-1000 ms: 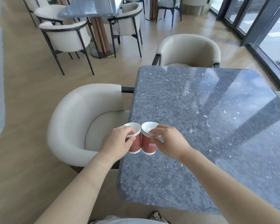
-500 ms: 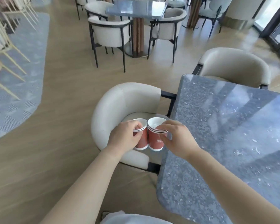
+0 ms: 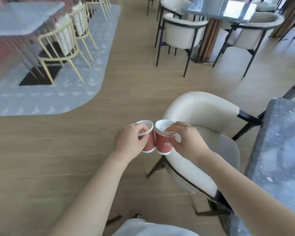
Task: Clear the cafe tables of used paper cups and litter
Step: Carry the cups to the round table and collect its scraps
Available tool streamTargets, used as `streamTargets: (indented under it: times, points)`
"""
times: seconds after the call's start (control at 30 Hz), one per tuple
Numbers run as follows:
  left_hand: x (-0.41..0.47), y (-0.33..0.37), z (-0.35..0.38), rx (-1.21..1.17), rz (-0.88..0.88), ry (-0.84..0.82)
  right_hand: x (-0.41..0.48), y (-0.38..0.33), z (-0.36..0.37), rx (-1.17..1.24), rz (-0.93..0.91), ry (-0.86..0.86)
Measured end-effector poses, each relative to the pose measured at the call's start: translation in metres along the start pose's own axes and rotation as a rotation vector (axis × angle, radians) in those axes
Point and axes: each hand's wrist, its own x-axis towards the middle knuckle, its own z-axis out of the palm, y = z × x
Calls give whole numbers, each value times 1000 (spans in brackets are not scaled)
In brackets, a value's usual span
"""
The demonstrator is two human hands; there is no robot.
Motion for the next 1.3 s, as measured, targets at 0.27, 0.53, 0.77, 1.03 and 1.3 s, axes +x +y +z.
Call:
streamTargets:
  times: [0.27,0.53,0.77,1.03,1.3]
  points:
    - [-15,-80,-64,21,-182,149,66,-64,71,53,-161,-149]
    - [5,-123,-100,74,-309,221,134,-94,113,92,-291,-273]
    - [69,-165,-120,83,-405,236,220,-92,154,150,-349,-344]
    - [138,-210,-133,121,-472,266,315,-94,187,146,-455,-395]
    - [128,-267,-169,108,-686,421,369,-152,250,196,-625,-580]
